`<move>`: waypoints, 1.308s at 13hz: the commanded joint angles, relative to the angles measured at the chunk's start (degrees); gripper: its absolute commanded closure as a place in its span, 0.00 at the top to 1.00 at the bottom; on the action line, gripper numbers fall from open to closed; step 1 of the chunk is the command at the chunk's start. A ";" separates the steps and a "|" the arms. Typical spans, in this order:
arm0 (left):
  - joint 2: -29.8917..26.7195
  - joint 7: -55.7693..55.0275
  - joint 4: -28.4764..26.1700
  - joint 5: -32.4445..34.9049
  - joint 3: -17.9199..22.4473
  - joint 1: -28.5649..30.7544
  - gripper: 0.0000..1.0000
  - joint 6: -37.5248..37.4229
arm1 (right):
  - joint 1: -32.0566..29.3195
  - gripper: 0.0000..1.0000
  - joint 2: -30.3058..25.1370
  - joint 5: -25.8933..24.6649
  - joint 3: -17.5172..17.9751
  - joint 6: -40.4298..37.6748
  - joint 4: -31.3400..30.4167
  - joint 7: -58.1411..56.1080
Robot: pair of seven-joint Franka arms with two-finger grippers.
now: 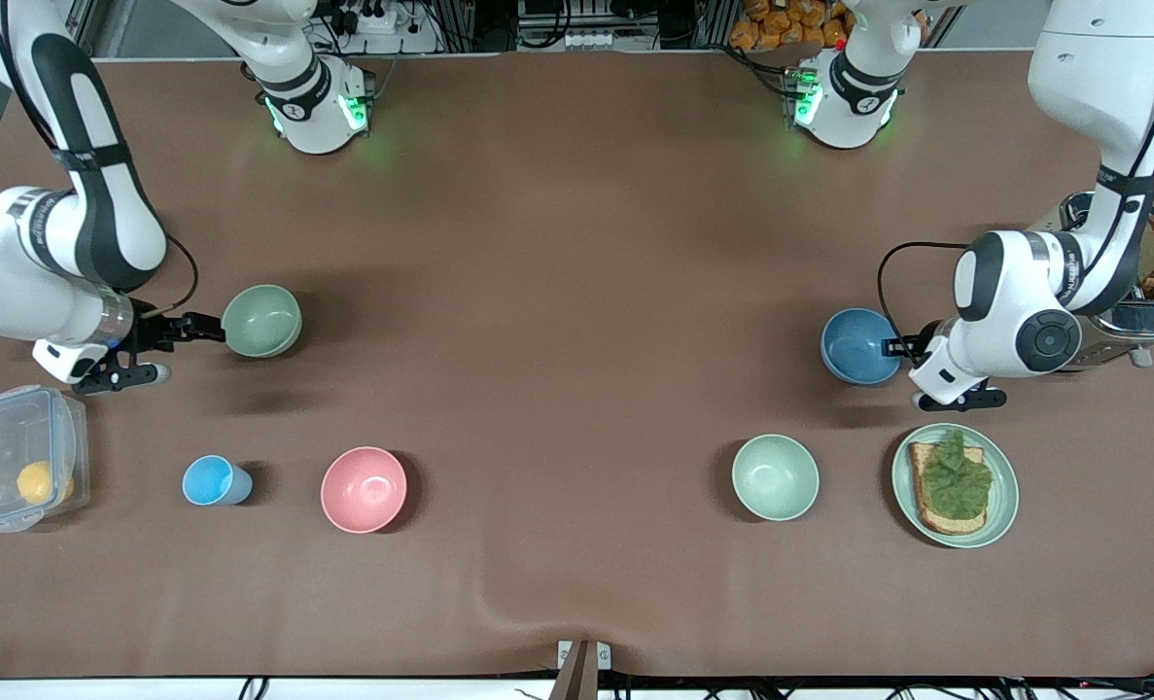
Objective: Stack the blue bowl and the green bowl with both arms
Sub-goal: 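Grasp the green bowl with the right gripper while the left gripper grasps the blue bowl, then carry the green bowl with the right gripper while the left gripper carries the blue bowl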
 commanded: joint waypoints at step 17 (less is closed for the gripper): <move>-1.69 -12.88 13.58 -6.26 -15.00 -0.21 0.00 -13.62 | -1.34 0.00 2.05 0.99 1.29 10.76 -9.06 -3.49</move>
